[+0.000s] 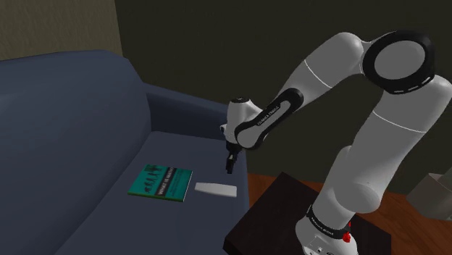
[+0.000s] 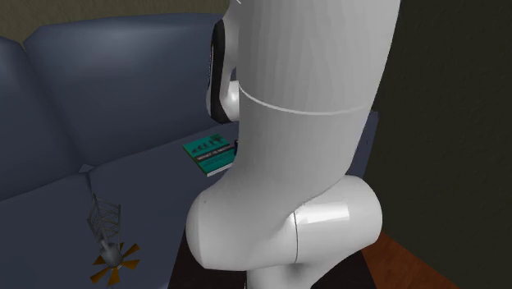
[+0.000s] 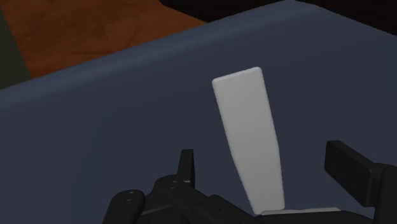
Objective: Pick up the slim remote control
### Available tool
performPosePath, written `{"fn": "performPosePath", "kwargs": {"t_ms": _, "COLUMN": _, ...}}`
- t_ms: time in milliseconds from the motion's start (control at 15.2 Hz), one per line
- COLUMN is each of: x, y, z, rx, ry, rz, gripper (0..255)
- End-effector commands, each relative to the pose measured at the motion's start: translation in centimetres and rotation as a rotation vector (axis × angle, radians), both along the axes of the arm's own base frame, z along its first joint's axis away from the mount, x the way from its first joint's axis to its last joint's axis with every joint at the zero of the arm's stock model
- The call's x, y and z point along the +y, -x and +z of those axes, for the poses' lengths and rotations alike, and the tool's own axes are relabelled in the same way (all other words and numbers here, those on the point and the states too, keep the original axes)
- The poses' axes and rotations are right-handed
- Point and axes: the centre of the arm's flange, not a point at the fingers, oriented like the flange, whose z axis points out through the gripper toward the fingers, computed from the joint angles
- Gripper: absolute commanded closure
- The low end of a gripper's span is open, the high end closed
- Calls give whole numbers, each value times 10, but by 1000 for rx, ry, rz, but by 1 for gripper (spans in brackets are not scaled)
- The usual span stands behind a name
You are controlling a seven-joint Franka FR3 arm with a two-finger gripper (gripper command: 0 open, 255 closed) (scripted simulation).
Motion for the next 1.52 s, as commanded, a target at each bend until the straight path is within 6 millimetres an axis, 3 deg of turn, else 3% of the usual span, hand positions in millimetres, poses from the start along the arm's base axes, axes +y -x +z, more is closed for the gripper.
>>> {"fn": "performPosePath", "kwargs": {"t_ms": 0, "x": 8, "y": -8, "z": -25, "rx": -6, "ry": -11, "rz": 45, "gripper": 0}}
{"fn": "performPosePath", "kwargs": {"t_ms": 528, "x": 40, "y": -39, "z": -114, "rx": -20, "ry": -53, "rz": 216, "gripper": 0}}
{"fn": "performPosePath", "kwargs": {"t_ms": 1122, "x": 40, "y": -39, "z": -154, "rx": -20, "ry": -53, "rz": 216, "gripper": 0}}
{"fn": "performPosePath", "kwargs": {"t_ms": 1188, "x": 40, "y": -38, "z": -153, "rx": -20, "ry": -53, "rz": 216, "gripper": 255}}
{"fn": "performPosePath", "kwargs": {"t_ms": 1452, "x": 40, "y": -38, "z": -153, "rx": -20, "ry": -53, "rz": 216, "gripper": 255}}
